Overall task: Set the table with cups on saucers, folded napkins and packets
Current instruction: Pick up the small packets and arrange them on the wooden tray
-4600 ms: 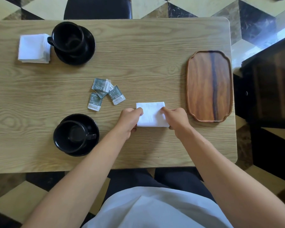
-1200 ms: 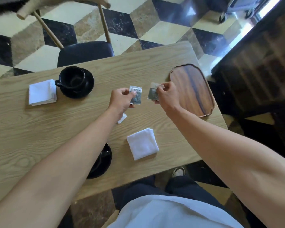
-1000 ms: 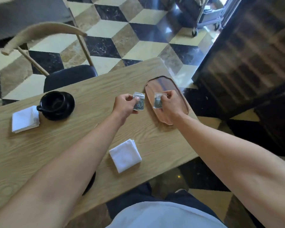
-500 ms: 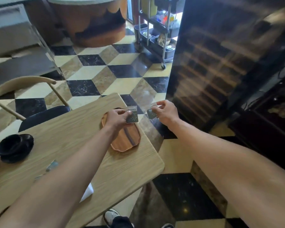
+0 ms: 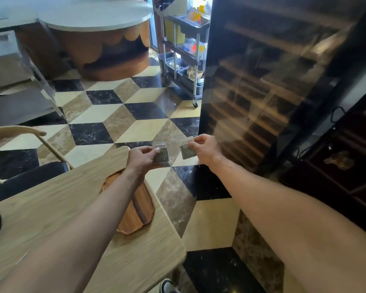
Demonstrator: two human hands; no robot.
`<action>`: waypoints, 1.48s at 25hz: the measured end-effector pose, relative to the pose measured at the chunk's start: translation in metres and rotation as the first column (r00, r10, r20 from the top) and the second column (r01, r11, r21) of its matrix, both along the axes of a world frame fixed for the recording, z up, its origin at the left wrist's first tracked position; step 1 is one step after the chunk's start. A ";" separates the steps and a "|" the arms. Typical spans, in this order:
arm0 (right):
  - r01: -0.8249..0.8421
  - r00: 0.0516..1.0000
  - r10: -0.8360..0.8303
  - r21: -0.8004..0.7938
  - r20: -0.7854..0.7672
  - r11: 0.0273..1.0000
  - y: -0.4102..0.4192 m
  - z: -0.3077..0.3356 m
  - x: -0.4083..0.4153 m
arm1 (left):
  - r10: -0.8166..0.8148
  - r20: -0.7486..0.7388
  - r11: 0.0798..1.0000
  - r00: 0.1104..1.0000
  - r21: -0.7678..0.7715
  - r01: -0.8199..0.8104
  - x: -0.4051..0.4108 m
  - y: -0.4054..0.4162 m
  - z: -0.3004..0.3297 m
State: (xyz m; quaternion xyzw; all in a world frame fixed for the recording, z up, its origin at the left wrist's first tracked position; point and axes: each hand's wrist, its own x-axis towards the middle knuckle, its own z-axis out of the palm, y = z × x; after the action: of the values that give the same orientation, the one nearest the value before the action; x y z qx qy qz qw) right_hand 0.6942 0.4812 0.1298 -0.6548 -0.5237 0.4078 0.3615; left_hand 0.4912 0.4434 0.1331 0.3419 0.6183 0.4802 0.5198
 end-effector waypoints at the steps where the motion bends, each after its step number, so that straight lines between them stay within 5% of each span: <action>1: 0.006 1.000 -0.005 -0.012 0.010 1.000 0.008 -0.002 0.001 | -0.012 0.002 1.000 1.000 -0.001 0.012 0.001 0.010 0.000; 6: -0.052 0.996 0.053 -0.022 0.066 0.998 0.048 -0.009 -0.008 | 0.002 -0.063 1.000 0.998 0.000 -0.002 -0.003 0.056 -0.003; 16: -0.316 0.940 0.325 -0.089 0.109 0.945 0.194 -0.037 0.008 | 0.320 -0.085 0.945 0.943 -0.042 -0.325 0.028 0.140 -0.045; 26: -0.667 0.711 0.673 -0.111 0.203 0.737 0.247 -0.053 -0.073 | 0.664 -0.106 0.739 0.740 -0.057 -0.672 0.003 0.129 -0.061; 37: -0.913 0.323 0.903 -0.160 0.282 0.376 0.227 -0.067 -0.263 | 0.898 -0.101 0.409 0.428 -0.165 -0.897 -0.118 0.065 -0.085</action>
State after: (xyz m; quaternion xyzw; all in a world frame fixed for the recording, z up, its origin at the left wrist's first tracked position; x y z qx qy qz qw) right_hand 0.4314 0.7080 0.0629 -0.3019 -0.8564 0.4188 -0.0105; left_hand 0.3727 0.5087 0.0479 -0.0950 0.7475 0.6216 0.2140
